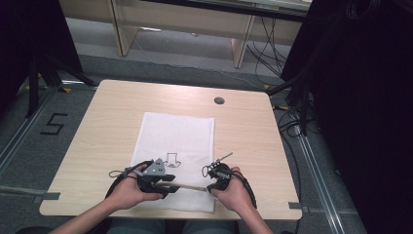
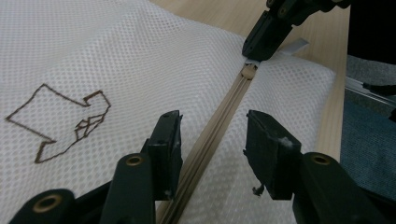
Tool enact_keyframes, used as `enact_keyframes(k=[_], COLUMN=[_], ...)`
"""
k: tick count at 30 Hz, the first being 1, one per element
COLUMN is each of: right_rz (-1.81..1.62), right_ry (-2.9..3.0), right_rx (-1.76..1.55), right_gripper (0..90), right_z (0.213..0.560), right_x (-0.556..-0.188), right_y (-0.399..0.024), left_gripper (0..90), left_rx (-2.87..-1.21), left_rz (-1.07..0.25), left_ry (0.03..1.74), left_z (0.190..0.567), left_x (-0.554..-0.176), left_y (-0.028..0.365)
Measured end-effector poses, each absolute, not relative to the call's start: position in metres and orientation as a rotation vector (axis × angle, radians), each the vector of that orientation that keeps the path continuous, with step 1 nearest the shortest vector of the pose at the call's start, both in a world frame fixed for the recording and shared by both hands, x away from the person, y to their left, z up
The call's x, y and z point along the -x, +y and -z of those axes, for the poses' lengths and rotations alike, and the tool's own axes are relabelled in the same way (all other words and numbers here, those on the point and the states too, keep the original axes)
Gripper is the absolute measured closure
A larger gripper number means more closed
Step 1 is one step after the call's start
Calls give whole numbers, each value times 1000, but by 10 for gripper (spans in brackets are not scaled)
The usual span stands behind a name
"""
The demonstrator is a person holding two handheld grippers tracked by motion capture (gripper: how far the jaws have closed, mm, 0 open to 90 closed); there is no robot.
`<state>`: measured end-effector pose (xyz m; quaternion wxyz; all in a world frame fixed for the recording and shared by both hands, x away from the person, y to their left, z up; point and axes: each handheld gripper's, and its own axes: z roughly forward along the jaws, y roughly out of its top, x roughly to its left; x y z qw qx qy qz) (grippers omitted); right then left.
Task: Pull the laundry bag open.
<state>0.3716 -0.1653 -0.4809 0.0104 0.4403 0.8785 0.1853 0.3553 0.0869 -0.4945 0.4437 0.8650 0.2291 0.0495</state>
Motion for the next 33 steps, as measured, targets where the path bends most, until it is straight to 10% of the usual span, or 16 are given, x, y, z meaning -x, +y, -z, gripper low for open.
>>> enact_keyframes(k=[33], right_rz=[-581], right_ry=[2749], right_rx=[-1376], right_gripper=[900], right_z=[481], right_x=[-371], right_y=[-166], left_gripper=[618], left_rx=[-2183], left_rz=[-49], left_ry=[477], left_z=[497], left_x=[-371], left_y=[29])
